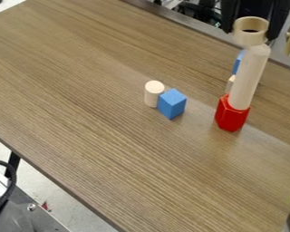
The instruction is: Placed the ring on the cylinder
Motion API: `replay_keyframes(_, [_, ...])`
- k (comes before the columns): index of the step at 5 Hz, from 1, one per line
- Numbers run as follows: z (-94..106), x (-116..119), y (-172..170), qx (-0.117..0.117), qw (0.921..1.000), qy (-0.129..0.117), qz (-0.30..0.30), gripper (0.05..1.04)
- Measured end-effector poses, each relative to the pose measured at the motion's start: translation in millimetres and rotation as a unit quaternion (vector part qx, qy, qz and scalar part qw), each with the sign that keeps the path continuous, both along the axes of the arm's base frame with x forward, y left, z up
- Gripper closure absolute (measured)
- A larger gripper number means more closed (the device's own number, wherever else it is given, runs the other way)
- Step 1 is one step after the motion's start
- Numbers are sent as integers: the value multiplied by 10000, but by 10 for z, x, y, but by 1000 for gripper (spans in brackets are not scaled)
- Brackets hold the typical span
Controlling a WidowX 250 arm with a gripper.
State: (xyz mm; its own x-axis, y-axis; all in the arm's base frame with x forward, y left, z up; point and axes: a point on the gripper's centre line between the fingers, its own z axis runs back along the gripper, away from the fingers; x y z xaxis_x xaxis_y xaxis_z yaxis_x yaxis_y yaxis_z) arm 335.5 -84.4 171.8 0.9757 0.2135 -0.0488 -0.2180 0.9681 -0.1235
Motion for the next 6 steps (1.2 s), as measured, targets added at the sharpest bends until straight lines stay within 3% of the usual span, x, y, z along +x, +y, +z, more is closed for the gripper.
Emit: replay_keyframes(6, [-139, -114, -86, -15, 9999, -99, -15, 330])
